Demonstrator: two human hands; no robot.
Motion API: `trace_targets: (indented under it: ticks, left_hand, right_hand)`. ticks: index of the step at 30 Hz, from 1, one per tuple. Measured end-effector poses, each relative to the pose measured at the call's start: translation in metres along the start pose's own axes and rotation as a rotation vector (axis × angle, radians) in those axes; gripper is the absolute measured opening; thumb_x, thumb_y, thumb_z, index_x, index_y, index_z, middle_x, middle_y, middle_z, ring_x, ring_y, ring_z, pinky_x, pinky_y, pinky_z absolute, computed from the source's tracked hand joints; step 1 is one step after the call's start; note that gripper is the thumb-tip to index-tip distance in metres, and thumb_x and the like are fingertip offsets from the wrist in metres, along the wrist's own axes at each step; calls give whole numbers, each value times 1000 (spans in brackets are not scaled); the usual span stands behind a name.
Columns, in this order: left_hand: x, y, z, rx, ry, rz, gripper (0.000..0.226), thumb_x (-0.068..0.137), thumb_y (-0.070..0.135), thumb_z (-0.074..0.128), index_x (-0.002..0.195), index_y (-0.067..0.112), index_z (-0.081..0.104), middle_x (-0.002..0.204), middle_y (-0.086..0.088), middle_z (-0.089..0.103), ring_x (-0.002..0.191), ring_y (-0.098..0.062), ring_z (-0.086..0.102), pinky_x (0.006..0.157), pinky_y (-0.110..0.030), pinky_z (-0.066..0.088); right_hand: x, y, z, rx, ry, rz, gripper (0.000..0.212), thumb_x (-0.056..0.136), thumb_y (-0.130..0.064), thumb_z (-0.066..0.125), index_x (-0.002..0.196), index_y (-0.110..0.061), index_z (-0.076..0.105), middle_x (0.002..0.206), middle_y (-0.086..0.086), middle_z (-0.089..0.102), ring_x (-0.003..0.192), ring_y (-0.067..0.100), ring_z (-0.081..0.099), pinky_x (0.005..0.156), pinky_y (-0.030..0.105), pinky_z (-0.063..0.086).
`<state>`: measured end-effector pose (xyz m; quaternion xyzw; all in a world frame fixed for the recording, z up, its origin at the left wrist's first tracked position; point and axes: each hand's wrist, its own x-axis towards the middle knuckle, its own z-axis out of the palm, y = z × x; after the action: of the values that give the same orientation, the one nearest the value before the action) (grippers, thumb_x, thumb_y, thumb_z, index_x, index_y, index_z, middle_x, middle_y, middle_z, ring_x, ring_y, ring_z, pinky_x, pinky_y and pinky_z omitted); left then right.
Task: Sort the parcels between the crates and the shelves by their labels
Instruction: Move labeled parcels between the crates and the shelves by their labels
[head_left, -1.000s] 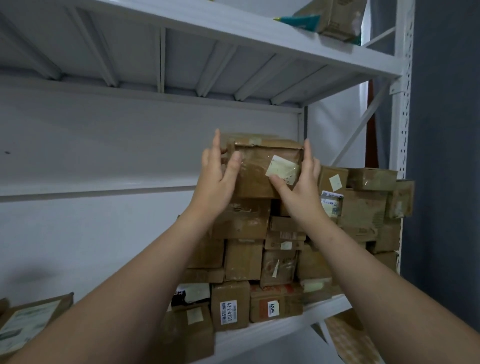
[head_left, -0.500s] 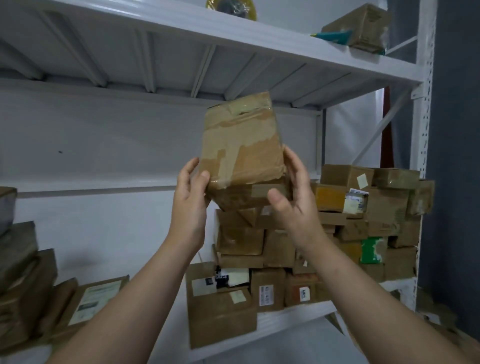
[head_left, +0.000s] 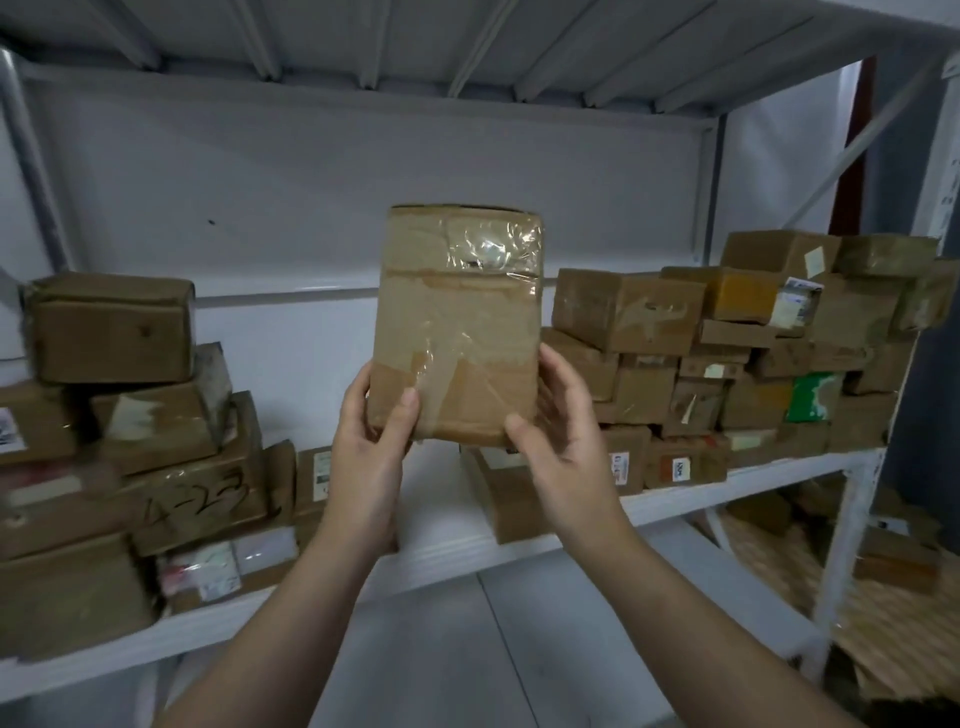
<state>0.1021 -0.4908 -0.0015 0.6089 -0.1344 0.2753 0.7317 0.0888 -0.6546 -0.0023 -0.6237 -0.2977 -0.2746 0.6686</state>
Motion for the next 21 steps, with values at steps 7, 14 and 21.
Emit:
trace_targets:
  ticks: [7,14,21]
  left_hand:
    - [-16,2,-25,35,-41,-156,35,92,46,49,125,36,52,113,16,63,103,-5,60,90,-29,46]
    - [-23,7,-12,33,-101,-187,79,62,51,75,132,24,48,120,2,66,106,-14,64,90,-33,52]
    - [-36,7,12,103,-49,141,21,97,33,43,110,32,59,112,11,68,110,-5,60,94,-26,50]
  right_hand:
    - [-11,3,0,-13,105,49,52,94,-13,59,137,-33,40,133,-20,50,120,-5,51,94,15,47]
    - [-13,5,-9,-360,34,214,39,88,-53,55,124,-39,57,151,-9,31,137,1,28,110,25,30]
    - [-18,6,-20,-34,26,267,56,74,-49,68,125,-34,50,110,-26,66,105,-7,60,89,15,48]
